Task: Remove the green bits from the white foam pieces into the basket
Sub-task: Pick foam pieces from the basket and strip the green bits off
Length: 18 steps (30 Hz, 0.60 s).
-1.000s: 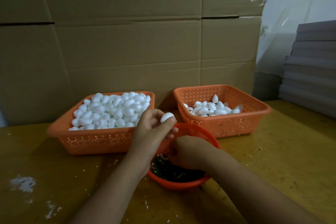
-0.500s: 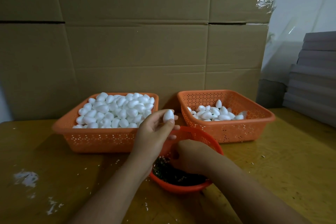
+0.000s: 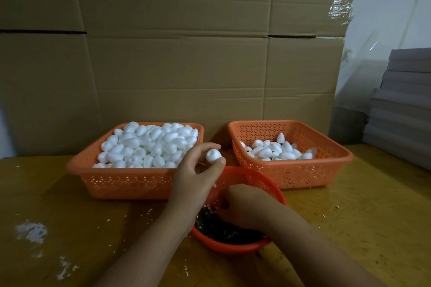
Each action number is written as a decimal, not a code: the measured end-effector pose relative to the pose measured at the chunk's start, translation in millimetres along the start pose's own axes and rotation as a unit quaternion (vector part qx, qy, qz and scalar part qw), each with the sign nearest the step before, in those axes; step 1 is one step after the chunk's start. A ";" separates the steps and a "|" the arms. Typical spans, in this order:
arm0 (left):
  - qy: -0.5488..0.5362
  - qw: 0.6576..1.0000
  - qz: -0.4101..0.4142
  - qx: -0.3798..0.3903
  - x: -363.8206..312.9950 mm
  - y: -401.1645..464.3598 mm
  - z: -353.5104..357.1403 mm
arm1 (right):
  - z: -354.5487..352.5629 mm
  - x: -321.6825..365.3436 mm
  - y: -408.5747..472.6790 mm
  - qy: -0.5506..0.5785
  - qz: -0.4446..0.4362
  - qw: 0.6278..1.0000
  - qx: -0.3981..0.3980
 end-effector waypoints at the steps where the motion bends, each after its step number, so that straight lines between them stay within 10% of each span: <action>1: -0.007 1.000 -0.007 -0.008 2.0 -0.6 -1.3 | -0.1 0.2 -0.1 0.001 -0.001 1.000 -0.002; 13: 0.000 1.000 0.006 0.020 -0.7 -2.3 7.2 | -0.4 -2.7 2.9 0.010 -0.001 1.000 -0.010; 18: 0.020 0.999 0.026 -0.006 -2.0 -0.7 0.2 | -30.5 -13.2 -1.1 0.078 0.035 0.988 -0.127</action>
Point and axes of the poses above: each hand's wrist, its own y-axis towards the middle knuckle, its own z-axis out of the palm, x = y × z, the point moved 9 cm from there along y, towards the middle knuckle, and after that the axes turned 9 degrees about z, right-handed, at the moved point
